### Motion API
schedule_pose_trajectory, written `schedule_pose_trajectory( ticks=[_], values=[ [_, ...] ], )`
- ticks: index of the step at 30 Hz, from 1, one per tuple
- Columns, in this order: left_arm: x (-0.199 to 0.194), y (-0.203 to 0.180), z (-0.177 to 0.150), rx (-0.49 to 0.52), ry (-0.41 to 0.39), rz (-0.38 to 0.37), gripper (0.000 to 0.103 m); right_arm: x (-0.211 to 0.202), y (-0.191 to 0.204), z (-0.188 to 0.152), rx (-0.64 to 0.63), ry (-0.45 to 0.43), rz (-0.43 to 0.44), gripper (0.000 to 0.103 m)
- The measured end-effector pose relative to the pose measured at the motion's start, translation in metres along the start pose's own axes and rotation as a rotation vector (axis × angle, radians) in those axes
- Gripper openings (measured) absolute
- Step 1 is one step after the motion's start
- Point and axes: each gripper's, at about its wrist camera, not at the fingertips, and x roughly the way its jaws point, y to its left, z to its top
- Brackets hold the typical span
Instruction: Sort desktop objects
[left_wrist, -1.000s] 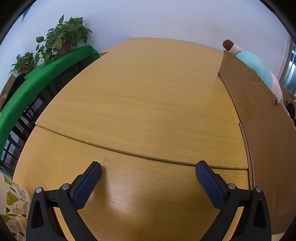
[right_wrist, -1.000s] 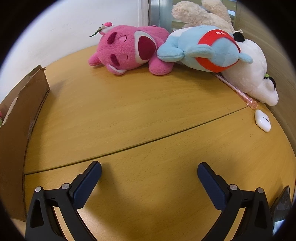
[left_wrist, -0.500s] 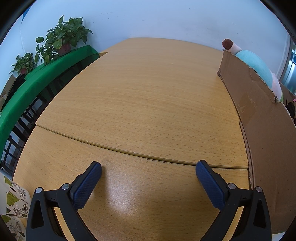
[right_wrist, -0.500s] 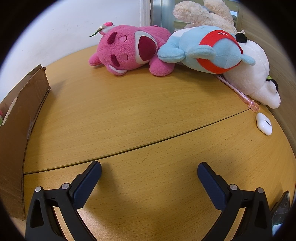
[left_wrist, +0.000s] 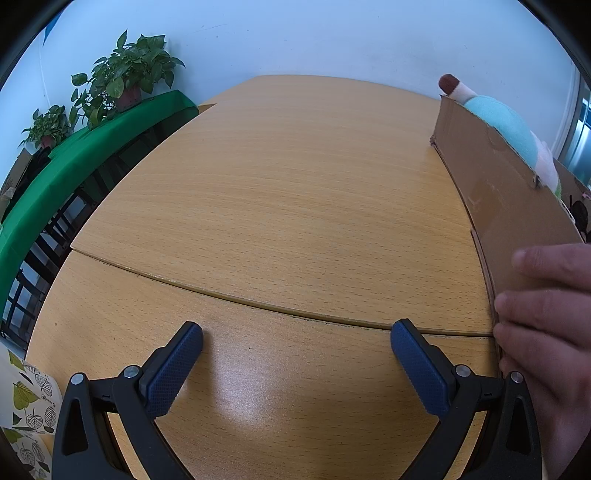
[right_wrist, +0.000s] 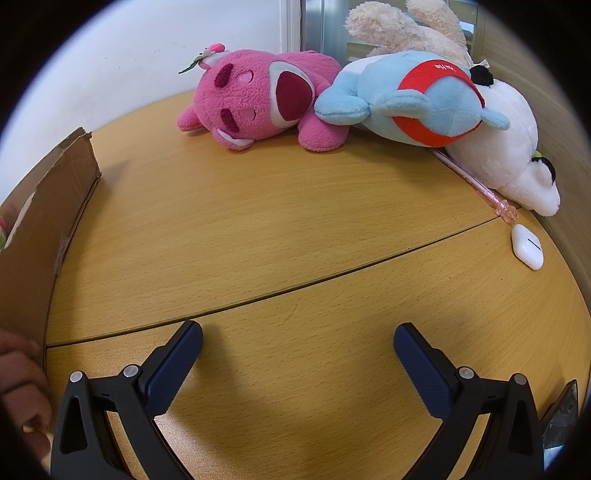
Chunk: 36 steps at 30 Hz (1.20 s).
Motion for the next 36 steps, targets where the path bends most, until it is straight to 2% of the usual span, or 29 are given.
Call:
schedule_pose_trajectory(
  ticks=[36],
  values=[
    [0.0008,0.0001,-0.0002,0.002,0.0,0.0,0.103,0.0004,-0.0004,0.0039,-0.003,0.0,0.004,0.103]
  ],
)
